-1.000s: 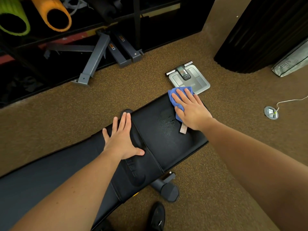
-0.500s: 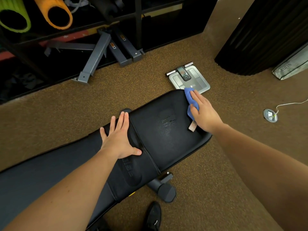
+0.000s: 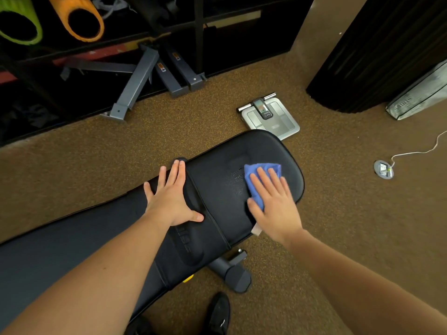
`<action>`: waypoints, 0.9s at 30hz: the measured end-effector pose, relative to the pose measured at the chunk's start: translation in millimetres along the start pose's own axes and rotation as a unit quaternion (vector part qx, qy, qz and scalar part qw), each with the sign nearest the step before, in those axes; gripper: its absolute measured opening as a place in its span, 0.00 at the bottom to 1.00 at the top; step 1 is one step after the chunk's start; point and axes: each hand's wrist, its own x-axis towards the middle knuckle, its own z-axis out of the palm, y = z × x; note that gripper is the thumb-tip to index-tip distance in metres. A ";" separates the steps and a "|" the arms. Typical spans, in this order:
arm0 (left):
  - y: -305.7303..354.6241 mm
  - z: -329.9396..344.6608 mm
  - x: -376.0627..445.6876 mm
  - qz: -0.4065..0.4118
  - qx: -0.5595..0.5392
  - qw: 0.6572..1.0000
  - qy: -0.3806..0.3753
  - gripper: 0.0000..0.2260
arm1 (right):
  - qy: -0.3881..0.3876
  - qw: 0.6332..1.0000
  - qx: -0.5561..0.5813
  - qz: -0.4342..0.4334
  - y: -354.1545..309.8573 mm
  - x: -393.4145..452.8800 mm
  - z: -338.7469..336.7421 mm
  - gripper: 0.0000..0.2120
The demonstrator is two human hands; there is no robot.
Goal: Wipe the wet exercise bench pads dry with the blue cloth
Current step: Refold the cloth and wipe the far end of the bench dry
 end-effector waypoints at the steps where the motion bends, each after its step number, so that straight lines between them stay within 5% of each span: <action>1: 0.1 -0.4 -0.4 0.000 0.001 1.000 0.000 0.69 | -0.004 0.999 -0.013 -0.033 -9.7 -6.8 6.1 0.31; 10: -1.3 1.1 2.9 0.000 0.008 1.000 0.002 0.69 | -0.071 0.972 -0.094 -0.202 -65.5 67.4 11.5 0.29; 23: -4.5 1.8 1.8 0.012 0.000 1.000 0.008 0.69 | -0.034 0.988 0.037 0.146 39.6 76.7 -40.5 0.28; 27: -2.9 1.5 1.2 0.012 -0.002 1.000 0.010 0.69 | 0.014 0.983 0.079 0.163 44.8 55.9 -47.3 0.26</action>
